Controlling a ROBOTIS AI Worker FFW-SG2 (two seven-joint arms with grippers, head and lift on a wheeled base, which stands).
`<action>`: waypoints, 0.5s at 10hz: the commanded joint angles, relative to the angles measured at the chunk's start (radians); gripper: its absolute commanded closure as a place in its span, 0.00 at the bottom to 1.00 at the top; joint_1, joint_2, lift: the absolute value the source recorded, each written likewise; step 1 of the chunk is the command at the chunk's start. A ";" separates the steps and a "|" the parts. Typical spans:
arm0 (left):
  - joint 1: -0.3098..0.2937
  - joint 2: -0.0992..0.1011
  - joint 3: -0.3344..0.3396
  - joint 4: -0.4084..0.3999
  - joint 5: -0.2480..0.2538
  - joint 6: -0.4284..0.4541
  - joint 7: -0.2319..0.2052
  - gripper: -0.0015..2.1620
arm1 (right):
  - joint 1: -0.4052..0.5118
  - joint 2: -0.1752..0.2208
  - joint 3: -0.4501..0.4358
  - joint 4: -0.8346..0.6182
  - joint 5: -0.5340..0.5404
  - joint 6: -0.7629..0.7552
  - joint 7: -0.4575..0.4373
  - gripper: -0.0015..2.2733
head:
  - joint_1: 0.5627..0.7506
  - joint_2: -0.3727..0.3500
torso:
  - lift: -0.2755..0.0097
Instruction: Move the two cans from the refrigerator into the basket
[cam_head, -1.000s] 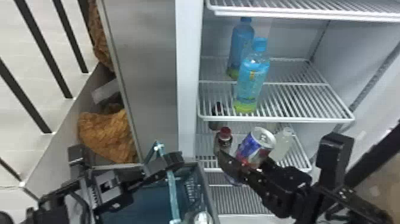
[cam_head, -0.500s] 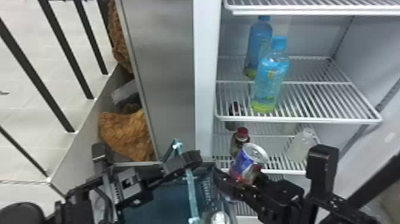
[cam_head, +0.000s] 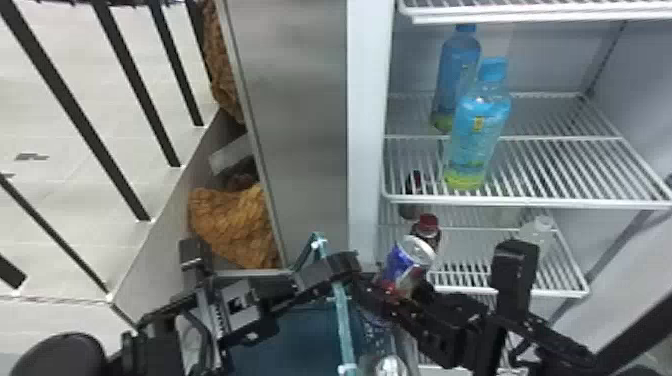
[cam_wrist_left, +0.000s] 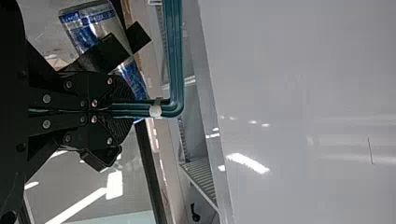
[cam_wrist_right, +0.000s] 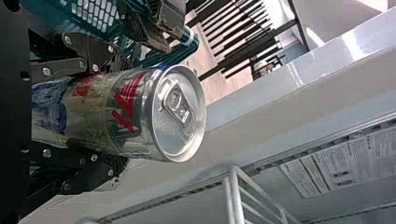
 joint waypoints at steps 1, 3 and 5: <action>0.000 0.000 0.000 0.000 0.000 0.000 0.000 0.55 | -0.018 0.001 0.025 0.020 -0.020 -0.008 0.011 0.56 | 0.70 0.62 | 0.84; 0.000 0.000 0.000 0.000 0.000 0.000 0.000 0.55 | -0.030 -0.001 0.035 0.040 -0.032 -0.011 0.040 0.17 | 0.70 0.66 | 0.84; 0.000 0.000 0.000 0.000 0.000 0.000 0.000 0.55 | -0.025 -0.001 0.029 0.045 -0.042 -0.011 0.046 0.04 | 0.70 0.67 | 0.84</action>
